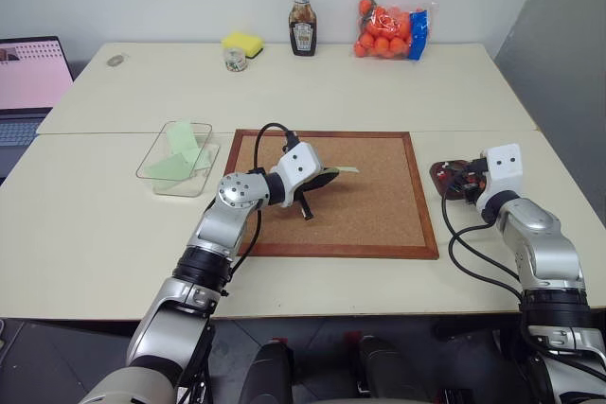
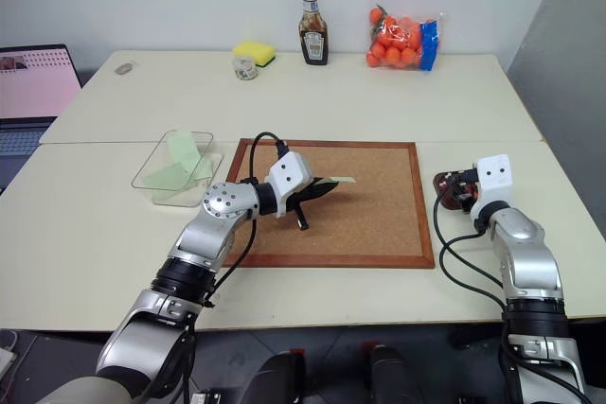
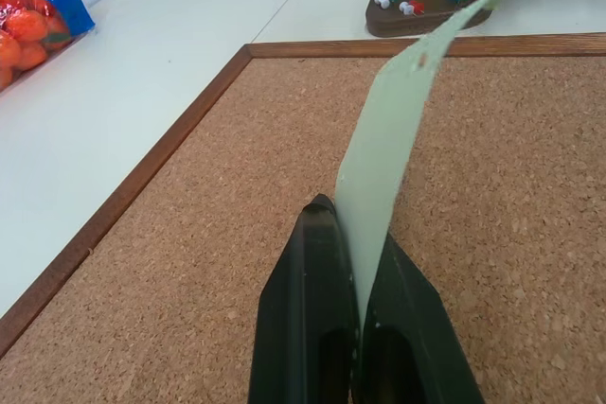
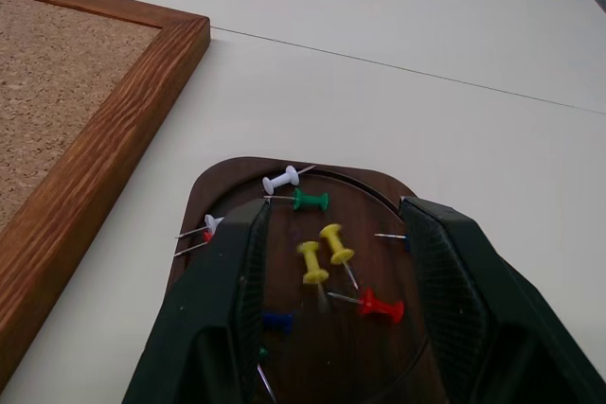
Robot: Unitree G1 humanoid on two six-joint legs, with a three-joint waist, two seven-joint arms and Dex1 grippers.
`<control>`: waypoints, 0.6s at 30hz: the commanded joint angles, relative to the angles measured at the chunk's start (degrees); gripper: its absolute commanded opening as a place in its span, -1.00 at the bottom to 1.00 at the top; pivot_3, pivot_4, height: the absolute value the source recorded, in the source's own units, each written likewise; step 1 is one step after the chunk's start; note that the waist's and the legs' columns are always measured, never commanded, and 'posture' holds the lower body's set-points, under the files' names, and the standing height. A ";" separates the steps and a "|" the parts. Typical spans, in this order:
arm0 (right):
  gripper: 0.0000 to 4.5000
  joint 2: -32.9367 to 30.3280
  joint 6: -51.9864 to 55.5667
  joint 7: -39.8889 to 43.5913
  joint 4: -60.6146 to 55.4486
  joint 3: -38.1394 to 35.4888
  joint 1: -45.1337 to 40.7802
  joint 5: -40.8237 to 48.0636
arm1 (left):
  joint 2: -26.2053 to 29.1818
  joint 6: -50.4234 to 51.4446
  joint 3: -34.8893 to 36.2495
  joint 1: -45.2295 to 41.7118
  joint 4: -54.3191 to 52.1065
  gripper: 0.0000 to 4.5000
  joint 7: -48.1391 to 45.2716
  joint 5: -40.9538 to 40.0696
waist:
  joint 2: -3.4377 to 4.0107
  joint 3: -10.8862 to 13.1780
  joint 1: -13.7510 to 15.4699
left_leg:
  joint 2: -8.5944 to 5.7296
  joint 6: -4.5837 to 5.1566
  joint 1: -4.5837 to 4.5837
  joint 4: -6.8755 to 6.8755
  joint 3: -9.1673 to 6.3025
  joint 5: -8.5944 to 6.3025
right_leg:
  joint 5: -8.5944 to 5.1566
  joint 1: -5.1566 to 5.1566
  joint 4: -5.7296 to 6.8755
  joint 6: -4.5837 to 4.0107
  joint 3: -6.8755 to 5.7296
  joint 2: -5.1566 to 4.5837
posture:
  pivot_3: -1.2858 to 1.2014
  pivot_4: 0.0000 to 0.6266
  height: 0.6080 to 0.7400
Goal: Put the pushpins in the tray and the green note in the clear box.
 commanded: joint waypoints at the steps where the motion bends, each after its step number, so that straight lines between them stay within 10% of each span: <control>1: 0.03 -0.09 -1.14 -0.65 -1.40 -0.51 -0.27 -0.67 | 0.12 -0.54 0.56 -0.71 -1.84 -1.00 0.61 -0.52 | 0.00 0.00 0.00 | 0.00 0.00 0.00 0.00 0.00 0.00 | 0.00 0.00 0.00 0.00 0.00 0.00 | 0.03 -0.52 1.00; 18: 0.03 0.15 -2.33 15.39 -25.09 6.15 5.17 9.00 | 10.33 15.84 12.80 -1.26 -14.61 -1.00 6.55 -4.37 | 0.00 0.00 -0.39 | 0.03 0.00 0.02 -0.01 -0.06 0.00 | -0.02 0.00 0.01 0.03 -0.01 0.02 | 0.03 -0.52 1.00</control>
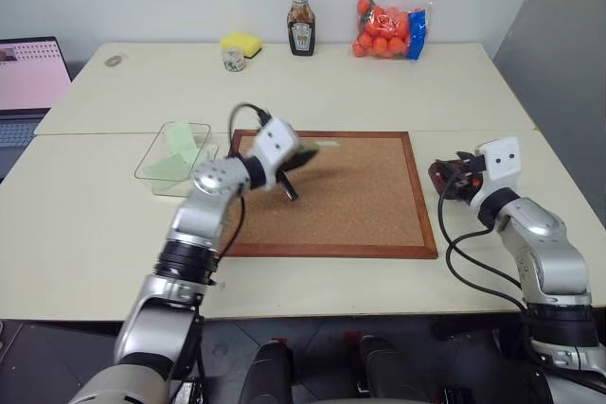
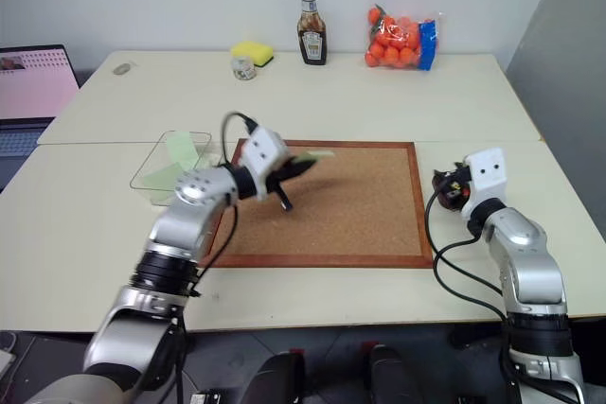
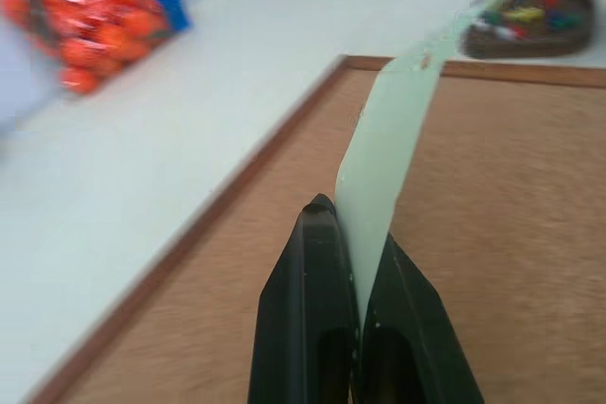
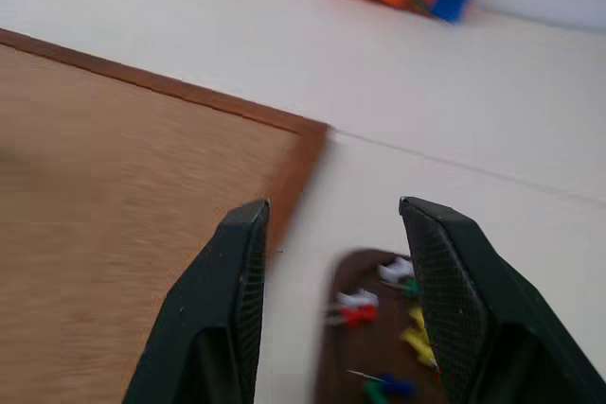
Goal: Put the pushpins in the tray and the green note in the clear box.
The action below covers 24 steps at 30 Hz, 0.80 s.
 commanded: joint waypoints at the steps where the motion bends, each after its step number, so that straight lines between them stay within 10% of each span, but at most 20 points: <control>1: 0.03 0.04 -1.15 5.82 -7.44 4.09 -1.24 3.58 | 5.15 7.29 5.65 0.56 -7.10 -1.00 2.83 -0.99 | 0.00 0.00 -0.06 | 0.00 0.00 0.00 0.00 -0.01 0.00 | 0.00 0.00 0.00 0.00 -0.01 0.00 | 0.03 -0.52 1.00; 4: 0.03 2.00 0.58 8.29 -8.57 8.30 -5.28 5.57 | 9.90 12.24 9.35 2.17 -8.62 -1.00 4.98 -0.62 | -0.01 0.00 -0.05 | 0.01 0.00 0.01 0.02 -0.03 0.00 | 0.00 0.00 0.02 0.01 -0.02 0.00 | 0.03 -0.52 1.00; 11: 0.70 9.87 6.82 10.42 -4.50 15.50 -18.15 9.14 | 14.89 18.11 14.18 2.63 -1.44 -1.00 11.87 0.28 | -0.09 0.06 0.34 | 0.03 0.00 0.01 0.02 -0.11 0.00 | 0.00 0.00 0.02 -0.01 -0.11 0.00 | 0.03 -0.52 1.00; 24: 0.70 11.70 6.73 12.57 4.21 22.81 -26.59 2.55 | 12.39 26.69 17.79 -2.07 8.05 -1.00 22.88 -1.75 | -0.33 0.02 0.68 | -0.04 -0.01 -0.10 0.06 -0.17 0.00 | 0.18 -0.03 0.02 -0.30 -0.21 -0.15 | 0.03 -0.52 1.00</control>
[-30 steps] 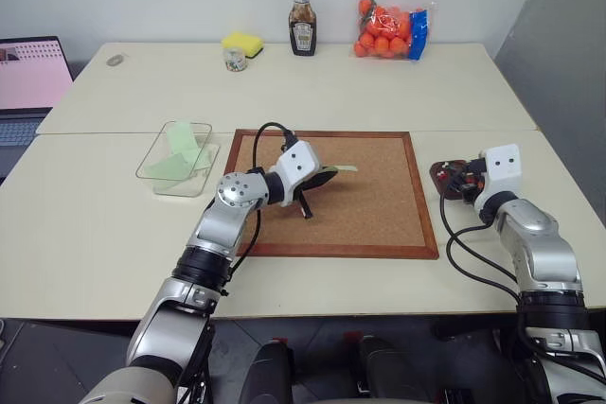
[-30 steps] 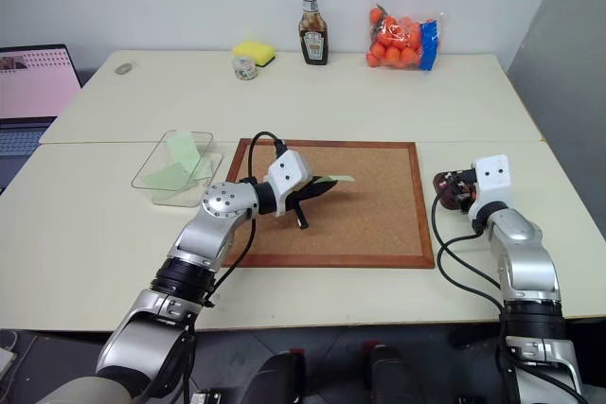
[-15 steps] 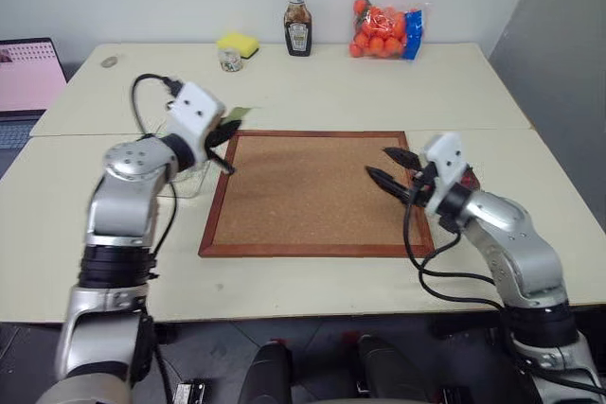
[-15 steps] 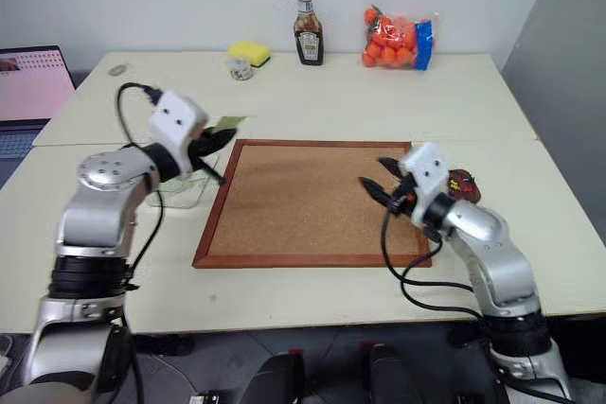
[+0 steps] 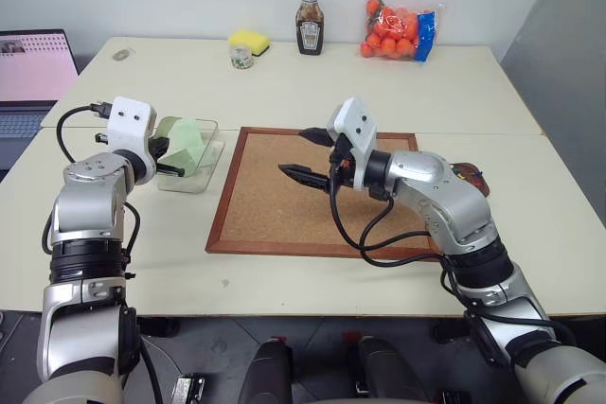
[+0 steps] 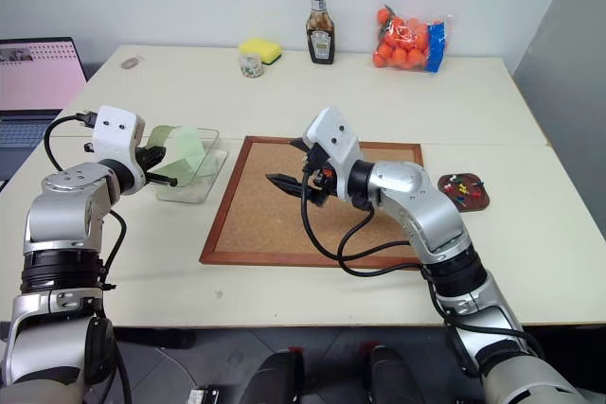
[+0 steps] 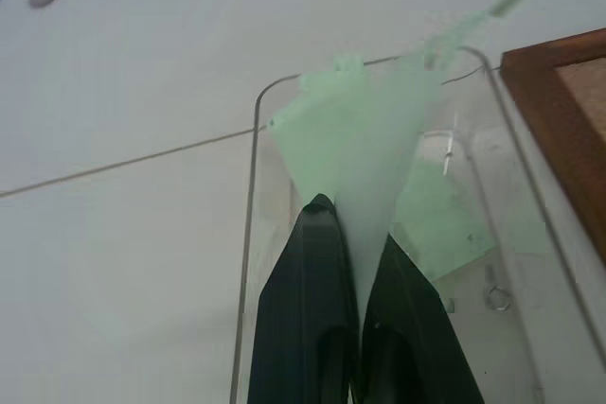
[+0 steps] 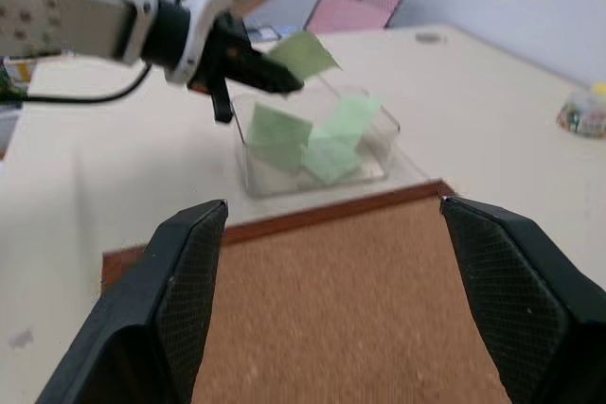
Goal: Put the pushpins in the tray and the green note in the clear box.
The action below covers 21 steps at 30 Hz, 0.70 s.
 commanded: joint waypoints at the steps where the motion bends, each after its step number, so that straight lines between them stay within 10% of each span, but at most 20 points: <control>1: 0.70 0.09 -1.47 0.69 -1.50 0.08 0.02 -0.66 | -0.74 1.25 2.66 -2.99 0.43 -1.00 2.75 -1.58 | 0.00 0.00 -0.08 | 0.01 0.00 0.00 -0.01 -0.02 0.00 | 0.00 0.00 0.01 0.00 -0.01 0.01 | 0.03 -0.52 1.00; 21: 0.72 -0.06 -1.32 -0.27 -2.16 -1.35 0.69 -0.99 | -5.06 12.51 9.93 -7.53 -5.38 0.61 11.73 -10.22 | -0.02 0.01 -0.34 | 0.02 -0.01 0.03 0.00 -0.02 0.00 | 0.00 -0.01 0.07 0.00 0.00 0.01 | 0.03 -0.52 1.00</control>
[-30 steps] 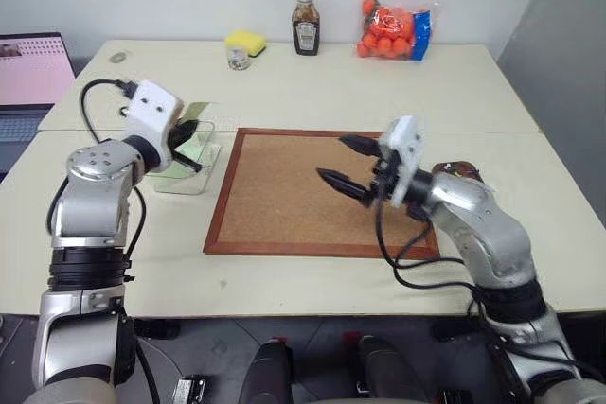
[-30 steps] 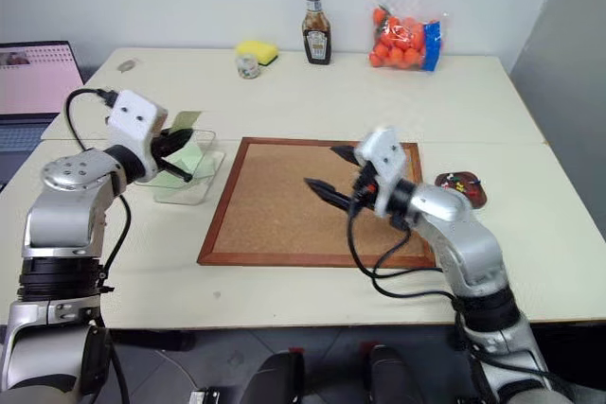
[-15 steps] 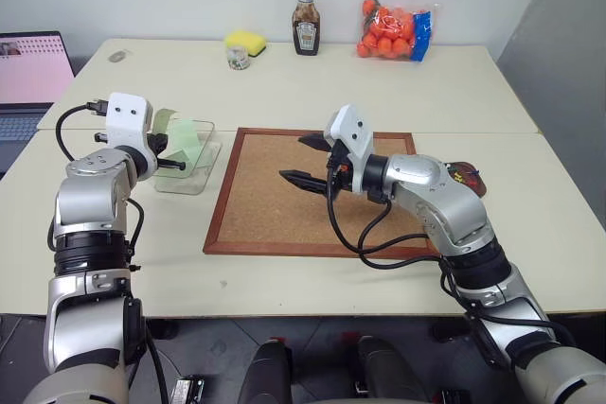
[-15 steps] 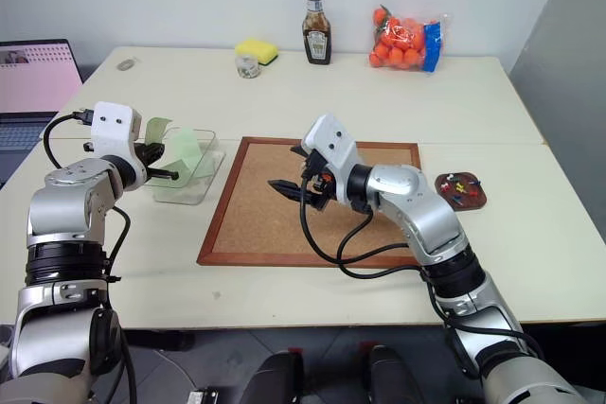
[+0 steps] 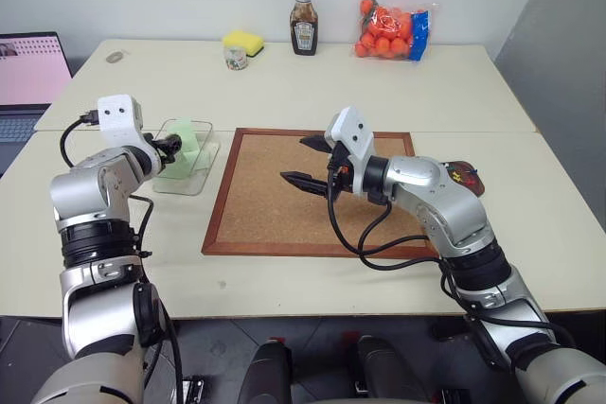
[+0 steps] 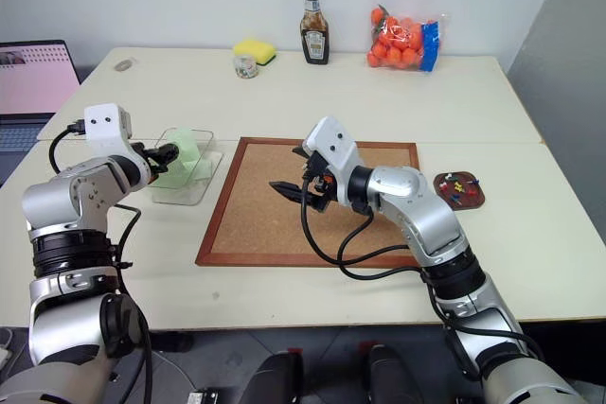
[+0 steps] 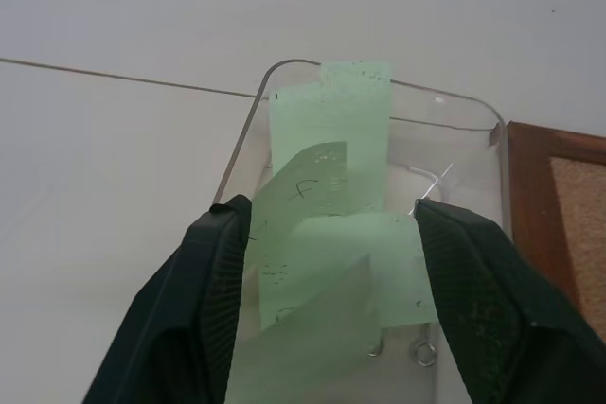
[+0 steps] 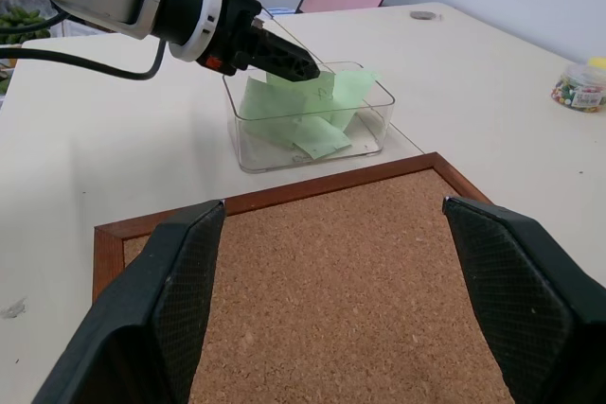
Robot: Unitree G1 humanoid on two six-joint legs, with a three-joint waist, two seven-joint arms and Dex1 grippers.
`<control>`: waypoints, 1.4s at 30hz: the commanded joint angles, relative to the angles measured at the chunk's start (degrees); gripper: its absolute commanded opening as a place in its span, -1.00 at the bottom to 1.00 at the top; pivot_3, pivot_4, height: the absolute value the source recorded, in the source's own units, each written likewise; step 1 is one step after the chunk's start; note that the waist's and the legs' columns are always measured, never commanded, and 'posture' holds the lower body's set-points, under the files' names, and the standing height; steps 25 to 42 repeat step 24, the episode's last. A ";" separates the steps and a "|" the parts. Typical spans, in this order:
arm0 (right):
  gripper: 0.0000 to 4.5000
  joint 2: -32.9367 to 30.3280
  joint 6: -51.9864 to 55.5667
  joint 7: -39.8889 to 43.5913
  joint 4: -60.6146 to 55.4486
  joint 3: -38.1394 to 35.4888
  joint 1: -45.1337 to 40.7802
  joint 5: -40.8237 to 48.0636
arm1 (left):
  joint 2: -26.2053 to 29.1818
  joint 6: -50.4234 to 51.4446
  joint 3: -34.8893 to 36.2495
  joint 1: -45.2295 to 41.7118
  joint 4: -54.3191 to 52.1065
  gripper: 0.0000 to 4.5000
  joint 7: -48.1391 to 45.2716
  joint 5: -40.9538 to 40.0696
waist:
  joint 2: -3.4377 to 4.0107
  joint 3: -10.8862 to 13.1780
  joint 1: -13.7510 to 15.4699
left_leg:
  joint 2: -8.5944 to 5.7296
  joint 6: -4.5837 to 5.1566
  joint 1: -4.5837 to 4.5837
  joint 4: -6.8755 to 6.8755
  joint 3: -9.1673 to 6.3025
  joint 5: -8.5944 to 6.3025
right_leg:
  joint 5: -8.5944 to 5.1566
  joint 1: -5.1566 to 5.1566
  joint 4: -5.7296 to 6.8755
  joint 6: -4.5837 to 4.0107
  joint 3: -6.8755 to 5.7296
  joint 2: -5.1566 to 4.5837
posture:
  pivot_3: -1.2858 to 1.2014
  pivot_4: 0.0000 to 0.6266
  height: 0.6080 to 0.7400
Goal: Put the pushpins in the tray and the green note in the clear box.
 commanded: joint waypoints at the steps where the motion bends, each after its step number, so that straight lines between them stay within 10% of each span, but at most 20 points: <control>1: 0.72 -0.43 -0.87 -0.48 -2.84 -2.28 0.21 -0.01 | 2.43 -3.82 -3.18 0.79 -9.43 0.69 -3.25 0.17 | 0.00 0.00 0.01 | 0.00 0.00 0.00 0.00 0.01 0.00 | 0.00 0.00 0.00 0.00 0.01 0.00 | 0.03 -0.52 1.00; 11: 0.72 -6.81 -5.16 -3.85 -13.45 -9.65 15.89 -1.41 | 8.19 -19.68 -11.79 14.17 -25.54 0.69 -26.04 -4.94 | -0.01 -0.01 0.45 | -0.01 -0.02 0.01 -0.07 0.04 0.00 | 0.00 0.01 -0.07 -0.02 0.09 -0.06 | 0.03 -0.52 1.00; 23: 0.72 -3.97 -9.16 -15.17 -17.42 -15.95 28.49 -3.85 | -2.71 -25.29 -18.39 20.08 -29.68 0.69 -21.41 -2.43 | -0.01 0.00 -0.23 | 0.07 0.00 0.10 -0.06 0.09 -0.01 | -0.12 0.02 -0.02 0.20 0.17 0.10 | 0.03 -0.52 1.00; 42: 0.72 -3.73 -9.18 -15.62 -17.01 -16.09 28.24 -4.12 | -2.94 -27.13 -19.11 20.18 -28.91 0.69 -21.68 -1.54 | -0.01 0.00 -0.23 | 0.07 0.00 0.09 -0.05 0.10 -0.01 | -0.13 0.02 -0.03 0.21 0.17 0.10 | 0.03 -0.52 1.00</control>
